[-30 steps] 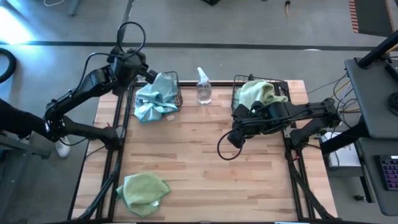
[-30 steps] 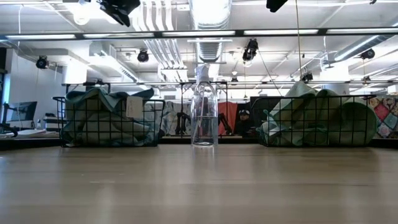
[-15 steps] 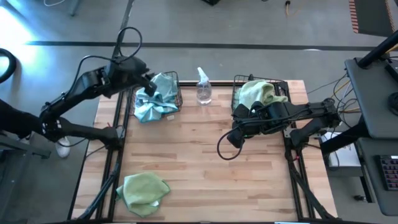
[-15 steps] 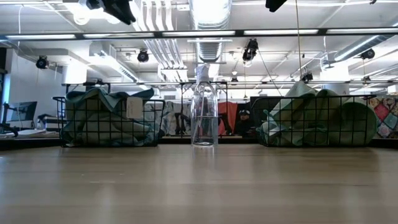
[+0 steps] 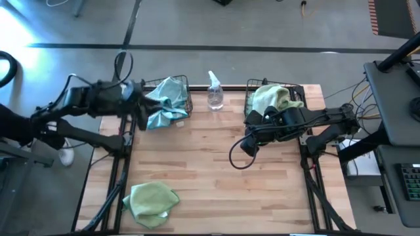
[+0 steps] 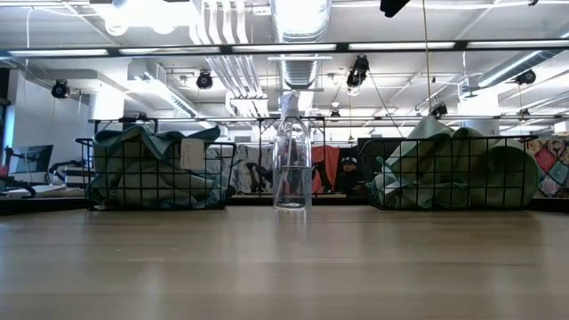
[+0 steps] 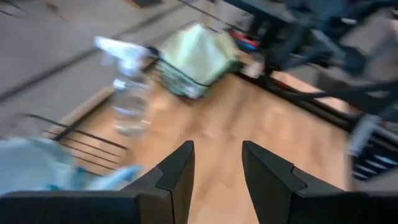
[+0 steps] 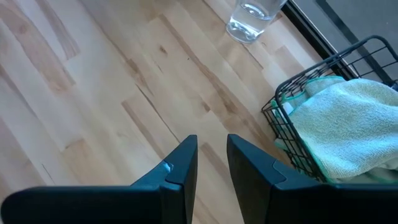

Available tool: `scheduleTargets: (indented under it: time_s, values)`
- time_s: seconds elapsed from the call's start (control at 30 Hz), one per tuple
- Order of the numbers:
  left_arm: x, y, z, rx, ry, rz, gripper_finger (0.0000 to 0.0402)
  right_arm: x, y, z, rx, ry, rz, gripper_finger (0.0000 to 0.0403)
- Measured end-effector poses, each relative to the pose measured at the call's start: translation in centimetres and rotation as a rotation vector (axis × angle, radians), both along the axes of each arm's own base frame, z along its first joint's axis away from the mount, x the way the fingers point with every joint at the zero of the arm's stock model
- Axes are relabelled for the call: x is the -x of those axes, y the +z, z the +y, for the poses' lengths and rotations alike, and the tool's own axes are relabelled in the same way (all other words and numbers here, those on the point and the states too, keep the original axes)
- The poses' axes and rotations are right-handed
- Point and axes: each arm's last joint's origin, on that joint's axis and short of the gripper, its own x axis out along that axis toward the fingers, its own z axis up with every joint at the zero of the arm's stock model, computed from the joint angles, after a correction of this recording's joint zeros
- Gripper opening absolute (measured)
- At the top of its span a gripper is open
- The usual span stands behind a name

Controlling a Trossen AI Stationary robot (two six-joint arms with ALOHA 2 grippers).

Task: Sort microfiber towel by color & place in baskets
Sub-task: Put the green microfiber cloth into the right wire basket

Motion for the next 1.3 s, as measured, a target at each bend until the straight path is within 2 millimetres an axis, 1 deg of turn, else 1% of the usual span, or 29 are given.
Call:
scheduleTargets:
  time_s: [0.1,0.23,0.47,0.6,0.7,0.9,1.03,1.17,1.3]
  values:
    - [-0.4,-0.2,-1.5,0.077,-0.056,-0.008,0.0119,0.0,0.0,0.0,-0.001,0.016,0.007,0.0082]
    - [-1.6,-0.9,-4.0,0.181,-0.136,0.028,0.0119,0.0,0.0,0.1,-0.008,0.046,0.02,0.0082]
    - [-3.8,-3.2,-9.7,0.303,-0.265,0.164,0.0119,0.0,-0.1,0.1,-0.004,0.075,0.032,0.0082]
    - [-4.4,-4.6,-12.8,0.372,-0.284,0.244,0.0119,0.0,-0.1,0.1,0.002,0.091,0.039,0.0082]
    - [-4.6,-5.7,-14.8,0.415,-0.271,0.302,0.0119,0.0,-0.1,0.1,0.01,0.11,0.046,0.0082]
    - [-5.0,-7.7,-18.2,0.453,-0.251,0.391,0.0119,0.0,-0.1,0.1,0.016,0.122,0.05,0.0082]
    - [-4.9,-9.2,-19.5,0.408,-0.229,0.482,0.0119,0.0,-0.1,0.1,0.016,0.124,0.05,0.0082]
    - [-4.0,-10.8,-19.5,0.338,-0.11,0.634,0.0119,0.0,-0.1,0.1,0.016,0.123,0.049,0.0082]
    - [-2.8,-11.5,-19.3,0.289,-0.023,0.77,0.0119,0.0,-0.1,0.1,0.013,0.116,0.046,0.0082]
